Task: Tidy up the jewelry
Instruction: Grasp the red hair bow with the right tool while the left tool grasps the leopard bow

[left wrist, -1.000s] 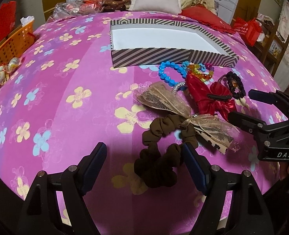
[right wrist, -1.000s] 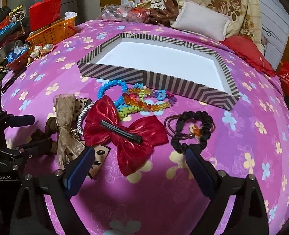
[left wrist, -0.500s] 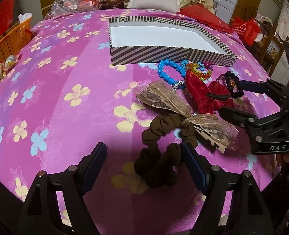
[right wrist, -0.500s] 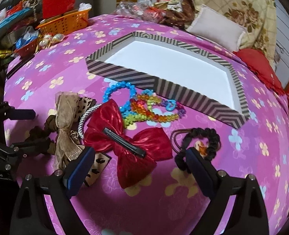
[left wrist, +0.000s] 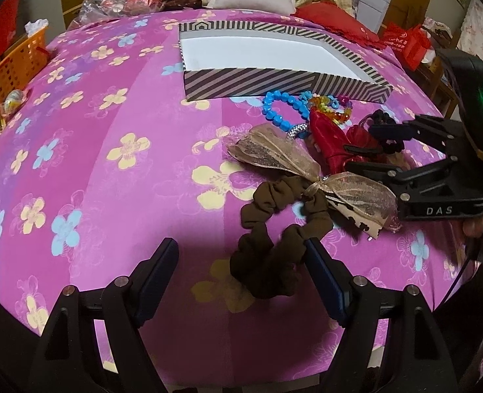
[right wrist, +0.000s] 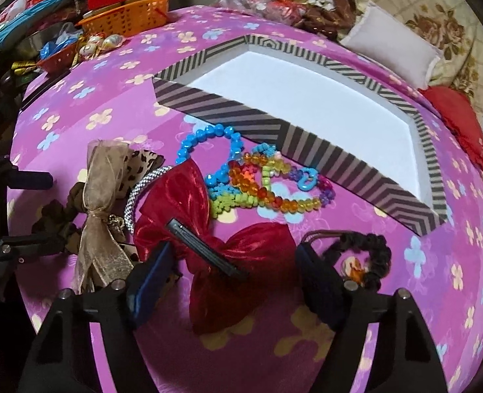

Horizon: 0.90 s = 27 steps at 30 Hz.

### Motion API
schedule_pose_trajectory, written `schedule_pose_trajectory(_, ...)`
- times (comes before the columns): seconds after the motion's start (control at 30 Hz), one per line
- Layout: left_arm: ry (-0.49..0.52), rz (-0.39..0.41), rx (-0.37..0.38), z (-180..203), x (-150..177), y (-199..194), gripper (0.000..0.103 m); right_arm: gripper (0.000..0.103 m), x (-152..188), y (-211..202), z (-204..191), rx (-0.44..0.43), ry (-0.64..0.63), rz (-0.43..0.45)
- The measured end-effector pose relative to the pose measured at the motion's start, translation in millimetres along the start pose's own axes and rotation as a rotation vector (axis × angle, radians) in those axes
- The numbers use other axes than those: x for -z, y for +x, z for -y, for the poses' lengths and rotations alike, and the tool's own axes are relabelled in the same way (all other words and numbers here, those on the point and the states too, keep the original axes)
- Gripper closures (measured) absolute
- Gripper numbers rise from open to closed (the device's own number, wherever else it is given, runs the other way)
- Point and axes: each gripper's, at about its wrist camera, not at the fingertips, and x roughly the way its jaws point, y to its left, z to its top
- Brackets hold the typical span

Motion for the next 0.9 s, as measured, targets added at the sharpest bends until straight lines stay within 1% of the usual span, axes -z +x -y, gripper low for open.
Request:
schedule_pose_trajectory(0.17,0.025,-0.002,0.001,3,-1,2,0.048,0.023,-5,2,-4,-0.012,-0.077,-0.008)
schedule_pose_trajectory(0.23,0.035,0.001,0.000,5,-2,3,0.048,0.024,-6,4,-3,-0.027,-0.065,-0.014)
schedule_pose_trajectory(0.27,0.042,0.002,0.000,6,-3,4,0.048,0.029,-5,5,0,-0.045,-0.040,-0.018)
schedule_pose_trajectory(0.3,0.048,0.003,0.000,7,-3,5,0.048,0.032,-4,5,1,-0.065,-0.021,-0.017)
schedule_pose_trajectory(0.37,0.063,0.009,0.006,8,-4,5,0.051,0.048,0,1,1,-0.065,-0.005,0.005)
schedule_pose_trajectory(0.4,0.073,0.022,0.022,9,-4,4,0.062,0.053,2,-1,1,-0.067,0.002,0.010)
schedule_pose_trajectory(0.43,0.079,0.030,0.040,9,-3,3,0.081,0.062,5,-3,0,-0.070,0.013,0.015)
schedule_pose_trajectory(0.47,0.083,0.031,0.065,10,-3,2,0.092,0.069,8,-6,-1,-0.069,0.025,0.018)
schedule_pose_trajectory(0.5,0.085,0.027,0.086,11,-4,1,0.100,0.072,11,-8,0,-0.067,0.036,0.021)
schedule_pose_trajectory(0.57,0.106,0.032,0.083,14,-3,-1,0.103,0.078,19,-13,1,-0.070,0.074,0.036)
schedule_pose_trajectory(0.63,0.113,0.048,0.074,15,-2,-5,0.103,0.080,24,-17,1,-0.060,0.101,0.046)
schedule_pose_trajectory(0.8,0.068,0.109,0.079,6,-7,-22,0.103,0.081,37,-38,6,-0.043,0.212,0.119)
schedule_pose_trajectory(0.9,0.039,0.125,0.096,-1,-13,-28,0.103,0.081,39,-51,8,-0.042,0.254,0.156)
